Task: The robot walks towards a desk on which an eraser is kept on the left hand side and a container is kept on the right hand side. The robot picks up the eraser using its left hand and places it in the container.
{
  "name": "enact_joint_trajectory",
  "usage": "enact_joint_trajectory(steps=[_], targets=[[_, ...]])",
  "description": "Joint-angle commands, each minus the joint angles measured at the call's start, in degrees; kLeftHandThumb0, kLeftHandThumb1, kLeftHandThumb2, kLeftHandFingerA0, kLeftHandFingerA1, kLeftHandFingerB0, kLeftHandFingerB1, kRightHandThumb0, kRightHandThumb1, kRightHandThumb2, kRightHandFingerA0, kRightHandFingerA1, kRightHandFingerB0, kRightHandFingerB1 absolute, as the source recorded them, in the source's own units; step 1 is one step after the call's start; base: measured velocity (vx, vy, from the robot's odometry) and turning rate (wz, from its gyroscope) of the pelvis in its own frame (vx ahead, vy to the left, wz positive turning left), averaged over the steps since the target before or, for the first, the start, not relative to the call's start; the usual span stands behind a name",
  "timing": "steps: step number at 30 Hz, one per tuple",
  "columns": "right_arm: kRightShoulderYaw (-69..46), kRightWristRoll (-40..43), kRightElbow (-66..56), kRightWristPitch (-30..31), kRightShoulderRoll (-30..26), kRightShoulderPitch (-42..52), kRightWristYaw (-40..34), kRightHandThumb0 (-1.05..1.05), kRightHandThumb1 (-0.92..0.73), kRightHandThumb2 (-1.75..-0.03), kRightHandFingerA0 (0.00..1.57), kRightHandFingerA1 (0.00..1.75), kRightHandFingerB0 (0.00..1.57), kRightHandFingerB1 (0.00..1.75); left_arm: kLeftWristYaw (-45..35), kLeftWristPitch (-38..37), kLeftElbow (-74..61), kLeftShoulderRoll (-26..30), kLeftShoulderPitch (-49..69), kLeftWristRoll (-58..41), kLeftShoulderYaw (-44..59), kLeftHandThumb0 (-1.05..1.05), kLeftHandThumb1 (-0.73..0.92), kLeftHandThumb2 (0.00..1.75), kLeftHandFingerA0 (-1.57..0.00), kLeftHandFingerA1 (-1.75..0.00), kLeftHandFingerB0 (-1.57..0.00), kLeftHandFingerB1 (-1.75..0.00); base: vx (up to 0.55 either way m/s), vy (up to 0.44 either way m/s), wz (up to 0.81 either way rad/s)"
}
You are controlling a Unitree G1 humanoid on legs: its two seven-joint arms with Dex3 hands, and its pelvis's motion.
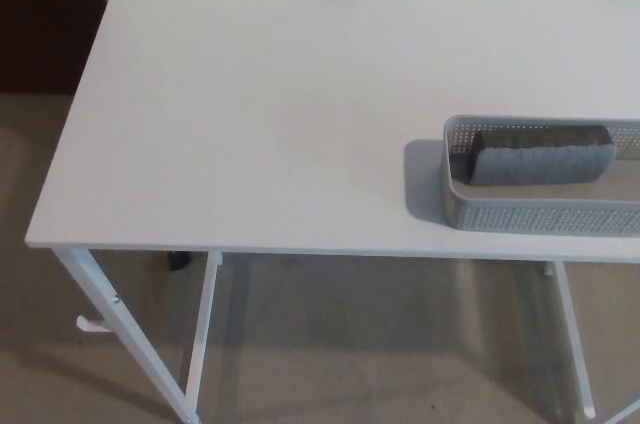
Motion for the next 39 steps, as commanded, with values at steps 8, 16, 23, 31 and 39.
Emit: enact_joint_trajectory(steps=[8,16,23,31,39], targets=[[-0.07,-0.36,1.28,-1.24,-2.38,-0.19,-0.38,-0.22,-0.54,-0.56,0.7,0.47,0.64,0.46,11.72,-18.1,35.38,3.97,-9.91,-1.49,7.94,-0.78,0.64,0.99,-0.01,-0.33,0.0,-0.24,0.0,0.0,0.0],[-0.31,-0.11,1.75,-1.52,-2.65,-0.38,-0.04,-0.22,-0.55,-0.56,0.67,0.46,0.63,0.46,12.2,-20.42,40.12,3.81,-12.05,-0.24,7.61,-0.78,0.61,0.99,-0.02,-0.39,-0.04,-0.27,0.0,0.0,0.0],[-0.13,-0.23,1.99,-1.82,-2.43,-0.48,-0.18,-0.22,-0.55,-0.56,0.69,0.47,0.63,0.46,12.0,-22.56,42.01,4.38,-12.57,0.44,7.15,-0.71,0.58,0.96,0.0,-0.48,0.0,-0.39,0.0,0.0,0.0],[-0.24,-0.02,2.81,-1.55,-2.4,-1.56,-0.26,-0.2,-0.54,-0.56,0.68,0.47,0.64,0.47,12.03,-23.21,43.57,4.48,-13.7,1.15,6.2,-0.69,0.55,0.94,0.0,-0.46,-0.04,-0.38,0.0,0.0,0.0],[0.0,-0.32,2.73,-1.33,-2.64,-0.92,-0.4,-0.22,-0.55,-0.56,0.69,0.47,0.64,0.46,11.39,-25.56,44.5,4.72,-13.67,2.09,4.66,-0.65,0.78,0.63,-0.15,-0.44,-0.12,-0.37,0.0,0.0,0.0]])
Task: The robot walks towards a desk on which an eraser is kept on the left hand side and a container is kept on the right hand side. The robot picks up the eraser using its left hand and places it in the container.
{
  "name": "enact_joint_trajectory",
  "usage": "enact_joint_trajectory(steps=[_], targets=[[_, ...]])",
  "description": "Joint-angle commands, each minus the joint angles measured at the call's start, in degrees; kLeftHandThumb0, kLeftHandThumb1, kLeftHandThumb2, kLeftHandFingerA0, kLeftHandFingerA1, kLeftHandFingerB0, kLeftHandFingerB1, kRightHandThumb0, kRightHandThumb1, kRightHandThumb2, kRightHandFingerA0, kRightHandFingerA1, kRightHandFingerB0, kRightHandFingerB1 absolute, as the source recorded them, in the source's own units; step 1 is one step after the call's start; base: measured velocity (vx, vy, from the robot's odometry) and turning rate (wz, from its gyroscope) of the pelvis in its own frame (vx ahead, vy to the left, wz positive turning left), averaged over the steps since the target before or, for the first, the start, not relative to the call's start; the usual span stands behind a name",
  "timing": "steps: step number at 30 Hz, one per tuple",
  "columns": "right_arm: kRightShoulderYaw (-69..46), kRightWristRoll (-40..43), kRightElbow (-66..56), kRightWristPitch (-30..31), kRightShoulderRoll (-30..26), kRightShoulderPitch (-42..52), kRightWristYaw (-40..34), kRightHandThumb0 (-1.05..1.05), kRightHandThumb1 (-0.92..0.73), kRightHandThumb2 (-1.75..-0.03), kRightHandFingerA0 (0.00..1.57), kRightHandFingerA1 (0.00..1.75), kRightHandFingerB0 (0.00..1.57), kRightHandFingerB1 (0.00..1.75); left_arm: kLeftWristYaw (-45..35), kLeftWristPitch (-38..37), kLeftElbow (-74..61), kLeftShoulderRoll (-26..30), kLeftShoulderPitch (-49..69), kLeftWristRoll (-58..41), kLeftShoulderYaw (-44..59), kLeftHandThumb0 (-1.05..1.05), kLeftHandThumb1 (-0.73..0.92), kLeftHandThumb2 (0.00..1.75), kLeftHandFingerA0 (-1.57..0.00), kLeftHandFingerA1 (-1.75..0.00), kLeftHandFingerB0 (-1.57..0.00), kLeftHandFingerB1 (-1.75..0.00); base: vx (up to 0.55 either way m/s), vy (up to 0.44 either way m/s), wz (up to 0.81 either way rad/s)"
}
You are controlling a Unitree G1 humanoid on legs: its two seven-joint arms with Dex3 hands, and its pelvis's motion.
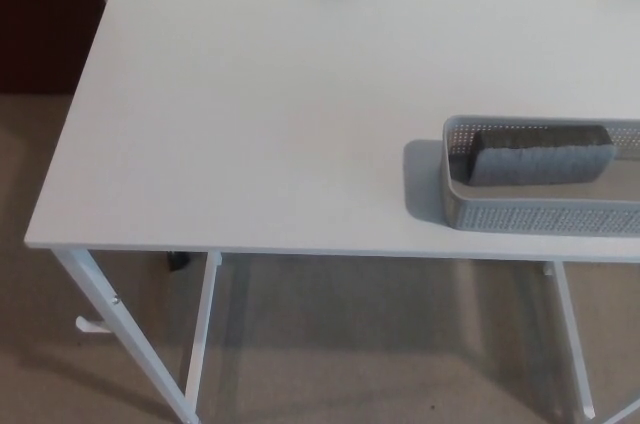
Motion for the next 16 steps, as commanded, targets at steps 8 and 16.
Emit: enact_joint_trajectory(steps=[8,16], targets=[[-0.15,-0.03,0.6,-1.56,-1.1,-0.64,-0.47,-0.2,-0.54,-0.56,0.69,0.48,0.64,0.47,2.22,-3.02,0.73,1.3,-1.12,1.74,-1.18,-0.38,0.52,1.07,0.0,-0.52,0.0,-0.51,0.0,0.0,0.0],[-0.5,0.25,1.19,-1.7,-0.93,-0.37,-0.26,-0.2,-0.55,-0.56,0.68,0.47,0.64,0.46,0.66,-3.84,0.81,1.21,-0.61,0.61,-0.23,-0.37,0.54,1.08,0.0,-0.51,0.0,-0.51,0.0,0.0,0.0]])
